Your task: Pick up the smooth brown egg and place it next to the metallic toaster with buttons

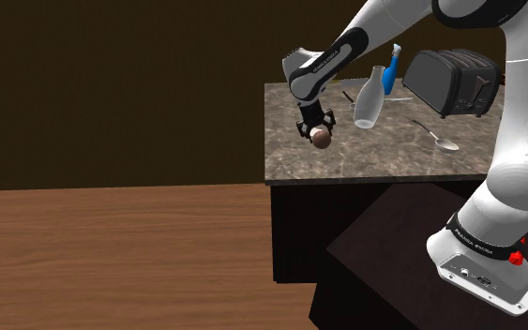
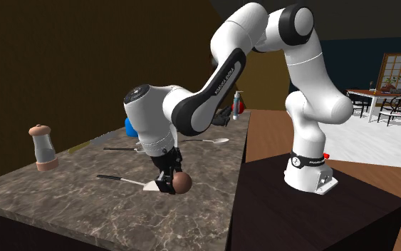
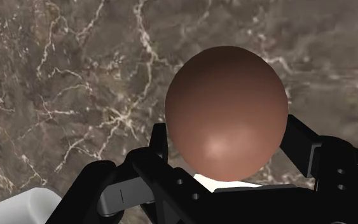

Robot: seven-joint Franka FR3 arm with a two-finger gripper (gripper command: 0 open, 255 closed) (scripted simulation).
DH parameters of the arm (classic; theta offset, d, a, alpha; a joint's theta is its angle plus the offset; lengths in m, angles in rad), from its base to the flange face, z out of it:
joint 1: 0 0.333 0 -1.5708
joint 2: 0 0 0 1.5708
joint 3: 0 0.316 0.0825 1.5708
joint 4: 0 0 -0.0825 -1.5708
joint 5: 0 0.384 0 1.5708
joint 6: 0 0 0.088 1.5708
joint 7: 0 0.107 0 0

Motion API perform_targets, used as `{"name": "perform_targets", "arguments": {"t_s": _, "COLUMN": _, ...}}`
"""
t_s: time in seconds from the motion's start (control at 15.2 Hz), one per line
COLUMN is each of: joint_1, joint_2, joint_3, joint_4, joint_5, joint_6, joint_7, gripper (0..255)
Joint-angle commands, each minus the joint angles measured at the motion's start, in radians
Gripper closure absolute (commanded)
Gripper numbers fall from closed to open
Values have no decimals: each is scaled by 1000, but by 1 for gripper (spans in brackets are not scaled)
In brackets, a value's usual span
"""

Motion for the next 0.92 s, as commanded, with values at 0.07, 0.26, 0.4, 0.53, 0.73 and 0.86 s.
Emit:
{"name": "perform_targets", "arguments": {"t_s": 0.07, "joint_1": 0, "joint_2": 0, "joint_3": 0, "joint_4": -1, "joint_5": 0, "joint_6": 0, "joint_7": 0, "gripper": 255}}
{"name": "perform_targets", "arguments": {"t_s": 0.26, "joint_1": -1, "joint_2": -26, "joint_3": 3, "joint_4": 4, "joint_5": 7, "joint_6": -29, "joint_7": -9, "gripper": 255}}
{"name": "perform_targets", "arguments": {"t_s": 0.4, "joint_1": -1, "joint_2": -42, "joint_3": 5, "joint_4": 9, "joint_5": 11, "joint_6": -49, "joint_7": -15, "gripper": 255}}
{"name": "perform_targets", "arguments": {"t_s": 0.53, "joint_1": -2, "joint_2": -58, "joint_3": 6, "joint_4": 14, "joint_5": 15, "joint_6": -70, "joint_7": -21, "gripper": 255}}
{"name": "perform_targets", "arguments": {"t_s": 0.73, "joint_1": -2, "joint_2": -80, "joint_3": 8, "joint_4": 24, "joint_5": 20, "joint_6": -101, "joint_7": -30, "gripper": 255}}
{"name": "perform_targets", "arguments": {"t_s": 0.86, "joint_1": -2, "joint_2": -95, "joint_3": 9, "joint_4": 32, "joint_5": 24, "joint_6": -122, "joint_7": -35, "gripper": 255}}
